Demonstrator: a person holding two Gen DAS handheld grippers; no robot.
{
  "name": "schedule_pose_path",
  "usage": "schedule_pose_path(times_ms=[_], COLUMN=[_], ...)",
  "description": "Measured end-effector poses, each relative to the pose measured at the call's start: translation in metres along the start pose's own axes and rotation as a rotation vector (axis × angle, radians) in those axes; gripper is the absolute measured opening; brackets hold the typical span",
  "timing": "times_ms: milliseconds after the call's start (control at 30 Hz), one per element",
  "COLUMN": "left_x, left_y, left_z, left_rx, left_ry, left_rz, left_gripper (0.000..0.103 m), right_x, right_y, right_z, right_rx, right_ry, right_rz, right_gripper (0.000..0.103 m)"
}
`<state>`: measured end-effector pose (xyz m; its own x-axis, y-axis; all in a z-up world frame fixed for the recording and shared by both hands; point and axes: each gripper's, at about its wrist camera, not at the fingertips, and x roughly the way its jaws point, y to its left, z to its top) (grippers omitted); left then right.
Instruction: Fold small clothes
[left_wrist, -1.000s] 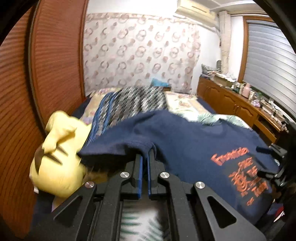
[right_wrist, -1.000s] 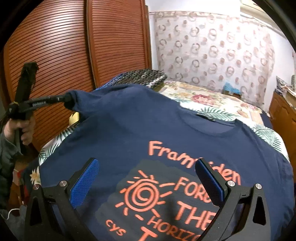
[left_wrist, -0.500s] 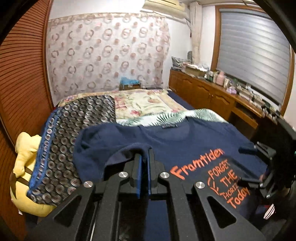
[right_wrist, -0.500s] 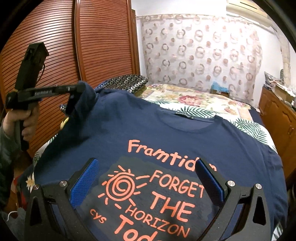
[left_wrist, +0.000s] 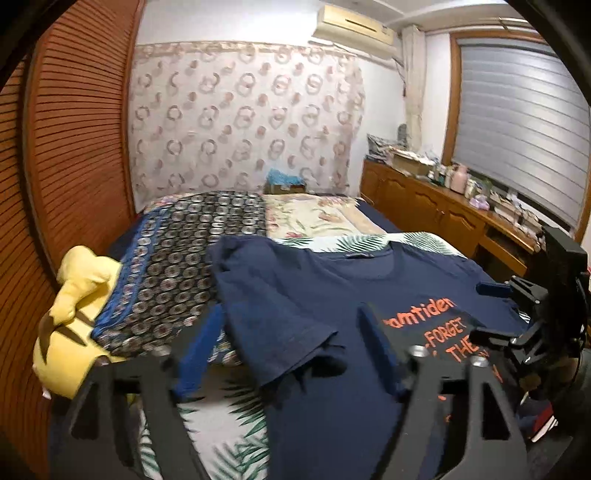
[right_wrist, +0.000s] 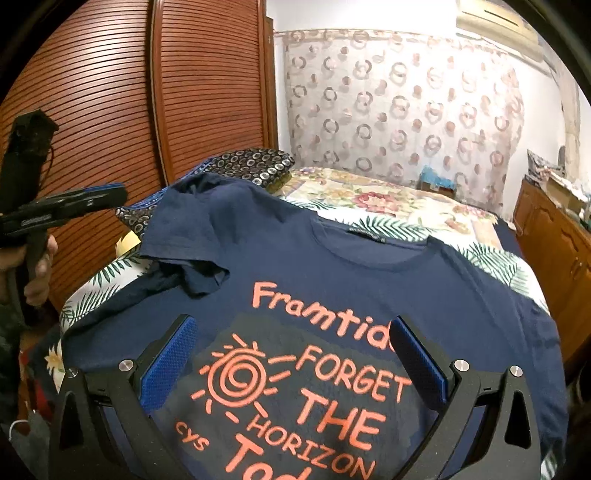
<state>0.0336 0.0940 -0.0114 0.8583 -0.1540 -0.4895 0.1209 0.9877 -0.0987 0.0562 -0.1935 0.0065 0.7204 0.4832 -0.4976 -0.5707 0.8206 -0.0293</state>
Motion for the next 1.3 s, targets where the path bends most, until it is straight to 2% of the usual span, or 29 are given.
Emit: schedule_pose_path(times_ms=[167, 267, 333, 433, 633, 767, 900, 1000, 1067, 1133, 1167, 1233, 1300], left_x=[-0.01, -0.018, -0.022, -0.025, -0.03, -0.034, -0.035, -0.035, -0.035, -0.036, -0.036, -0.035, -0.034], left_y=[0.024, 0.038, 0.045, 0.053, 0.058, 0.059, 0.06, 0.059, 0.057, 0.055, 0.054, 0.052, 0.05], left_z=[-0.016, -0.024, -0.028, -0.033, -0.038, -0.041, -0.042, -0.044, -0.044, -0.045, -0.045, -0.044, -0.044], left_rx=[-0.05, -0.086, -0.105, -0.118, -0.121, -0.113, -0.115, -0.111, -0.102, -0.091, -0.089, -0.086, -0.083], left_ry=[0.007, -0.007, -0.008, -0.005, -0.008, -0.011, -0.006, -0.002, 0.002, 0.002, 0.003, 0.004, 0.005], left_rz=[0.041, 0.077, 0.083, 0.102, 0.12, 0.127, 0.124, 0.124, 0.132, 0.134, 0.131, 0.127, 0.124], left_gripper=[0.081, 0.081, 0.081, 0.081, 0.081, 0.081, 0.081, 0.081, 0.081, 0.081, 0.081, 0.081, 0.081], right_x=[0.012, 0.025, 0.035, 0.053, 0.097, 0.119, 0.137, 0.152, 0.157, 0.158, 0.158, 0.157, 0.158], right_y=[0.013, 0.023, 0.032, 0.046, 0.071, 0.084, 0.095, 0.107, 0.103, 0.096, 0.091, 0.08, 0.074], right_z=[0.017, 0.03, 0.039, 0.051, 0.063, 0.063, 0.064, 0.063, 0.063, 0.065, 0.066, 0.07, 0.073], right_rx=[-0.057, -0.101, -0.129, -0.168, -0.197, -0.231, -0.276, -0.344, -0.345, -0.329, -0.314, -0.282, -0.28], right_ry=[-0.011, -0.012, -0.011, -0.012, 0.034, 0.066, 0.098, 0.139, 0.146, 0.144, 0.143, 0.138, 0.132], right_rz=[0.039, 0.094, 0.135, 0.2, 0.321, 0.37, 0.378, 0.292, 0.279, 0.291, 0.301, 0.331, 0.326], right_gripper=[0.1, 0.089, 0.075, 0.064, 0.052, 0.05, 0.05, 0.05, 0.047, 0.024, 0.021, 0.006, 0.005])
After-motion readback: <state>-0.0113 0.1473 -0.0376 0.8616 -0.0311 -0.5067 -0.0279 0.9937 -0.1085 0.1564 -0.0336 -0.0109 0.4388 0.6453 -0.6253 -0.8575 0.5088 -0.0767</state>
